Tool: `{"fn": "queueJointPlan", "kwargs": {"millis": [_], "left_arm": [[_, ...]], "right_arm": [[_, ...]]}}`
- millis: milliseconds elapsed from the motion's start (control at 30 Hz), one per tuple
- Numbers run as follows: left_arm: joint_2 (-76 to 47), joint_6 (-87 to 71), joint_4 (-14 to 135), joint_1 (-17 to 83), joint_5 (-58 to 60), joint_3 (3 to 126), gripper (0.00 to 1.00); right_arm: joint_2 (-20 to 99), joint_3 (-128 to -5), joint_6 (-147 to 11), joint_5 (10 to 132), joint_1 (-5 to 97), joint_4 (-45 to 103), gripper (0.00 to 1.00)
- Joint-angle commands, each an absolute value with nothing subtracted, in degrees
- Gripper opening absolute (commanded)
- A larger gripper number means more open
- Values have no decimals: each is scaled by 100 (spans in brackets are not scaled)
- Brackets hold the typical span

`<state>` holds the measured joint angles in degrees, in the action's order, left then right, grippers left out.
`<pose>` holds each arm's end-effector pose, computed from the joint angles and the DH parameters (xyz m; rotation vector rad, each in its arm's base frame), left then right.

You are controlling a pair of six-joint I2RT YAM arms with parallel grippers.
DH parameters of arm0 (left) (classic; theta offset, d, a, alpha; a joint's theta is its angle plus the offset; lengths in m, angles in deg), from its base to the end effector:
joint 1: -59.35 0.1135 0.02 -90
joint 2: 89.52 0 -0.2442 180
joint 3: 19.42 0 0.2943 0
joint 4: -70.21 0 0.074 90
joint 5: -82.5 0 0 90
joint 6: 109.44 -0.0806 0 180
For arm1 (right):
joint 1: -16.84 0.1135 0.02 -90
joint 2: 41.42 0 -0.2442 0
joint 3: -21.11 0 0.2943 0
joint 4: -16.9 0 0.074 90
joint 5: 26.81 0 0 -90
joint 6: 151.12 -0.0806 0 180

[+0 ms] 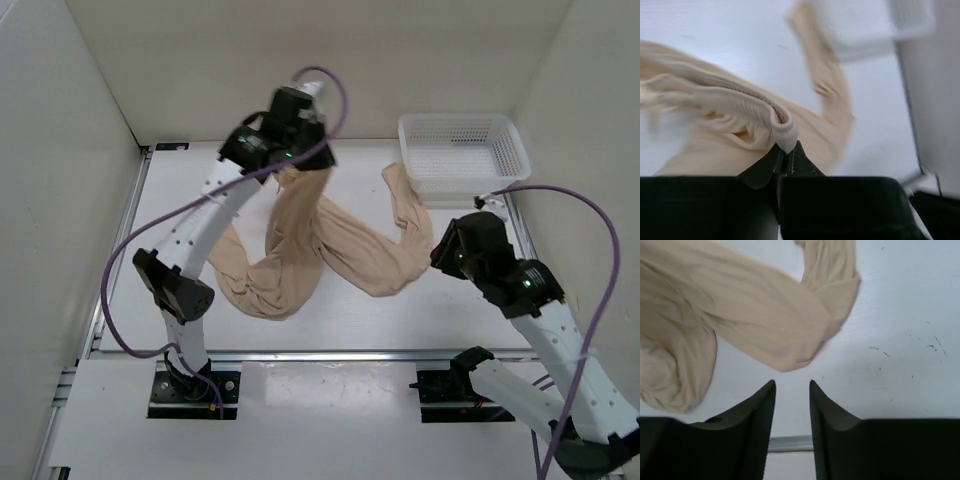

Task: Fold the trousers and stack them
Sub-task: Flatten the trousers out

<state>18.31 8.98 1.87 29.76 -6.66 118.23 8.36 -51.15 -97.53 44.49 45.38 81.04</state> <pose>0.4090 -0.2336 0.3960 0.0317 2.3036 -0.5533 0.2290 0.0951 0.3126 0.3211 2.2392 0.2303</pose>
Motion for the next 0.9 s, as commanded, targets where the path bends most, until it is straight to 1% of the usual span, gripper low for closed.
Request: {"fn": "queueJointPlan", "kwargs": {"millis": [0,33,100,133,167,200,267,300,333,367,400,433,467,500,533,567,600,633,667,700,733,767,800,833,867], "left_arm": [[1963,946,-212,1596,-399,11987,10],[2060,1139,-115,1019,-129,11987,10],[2429,1447,-61,514,110,12136,10],[2534,1553,121,146,563,12137,10],[2727,1615,123,21,733,12207,13],[2729,1615,123,-32,822,12207,33],[2668,1677,62,54,649,12112,63],[2415,1677,62,133,490,12024,76],[2264,1677,62,238,324,11944,100],[2106,1616,62,535,235,11717,100],[1800,1615,62,712,173,11585,100],[1640,1615,62,897,172,11427,100],[1343,1563,62,1229,33,11077,79],[1183,1563,62,1389,-64,10882,66],[1034,1562,62,1704,-222,10419,38],[902,1562,62,1855,-319,10179,25],[648,1632,1,2031,-381,9942,17],[533,1633,0,2407,-460,9696,11],[418,1633,0,2602,-530,9206,11],[165,1633,-52,2795,-609,8932,17],[40,1685,-53,3171,-793,8642,26],[-65,1686,8,3366,-794,8047,35],[-258,1686,105,3551,-699,7728,74],[-329,1686,219,3710,-567,7403,93],[-330,1686,455,3885,-305,6869,100]], "right_arm": [[70,-5447,-10084,3490,4567,8209,43],[-88,-5447,-10146,3349,4515,8288,45],[-484,-5447,-10513,2798,4515,8795,49],[-607,-5447,-10620,2646,4515,8964,49],[-835,-5447,-10726,2540,4515,9123,49],[-941,-5368,-10796,2539,4515,9350,53],[-1117,-5236,-10797,2679,4515,9466,57],[-1188,-5053,-10867,2793,4515,9537,59],[-1188,-4973,-10928,2942,4515,9537,59],[-1084,-4972,-10764,3126,4515,9381,61],[-987,-4972,-10762,3302,4515,9301,61],[-864,-4920,-10710,3513,4515,9239,63],[-515,-4919,-10709,3637,4515,9239,63],[-111,-4867,-10700,3908,4515,9160,63],[101,-4814,-10770,4067,4515,9159,63],[295,-4814,-10849,4251,4515,9159,63],[654,-4631,-10945,4427,4515,9159,63],[805,-4534,-11190,4568,4515,9098,63],[911,-4402,-11271,4709,4515,9046,64],[991,-4122,-11376,4919,4515,8897,65],[1052,-3954,-11429,5017,4515,8783,67],[1053,-3796,-11430,5114,4515,8651,68],[1053,-3664,-11430,5219,4515,8502,68],[1131,-3497,-11117,5516,4515,8170,70],[1219,-3495,-10948,5693,4515,8027,70]]}}
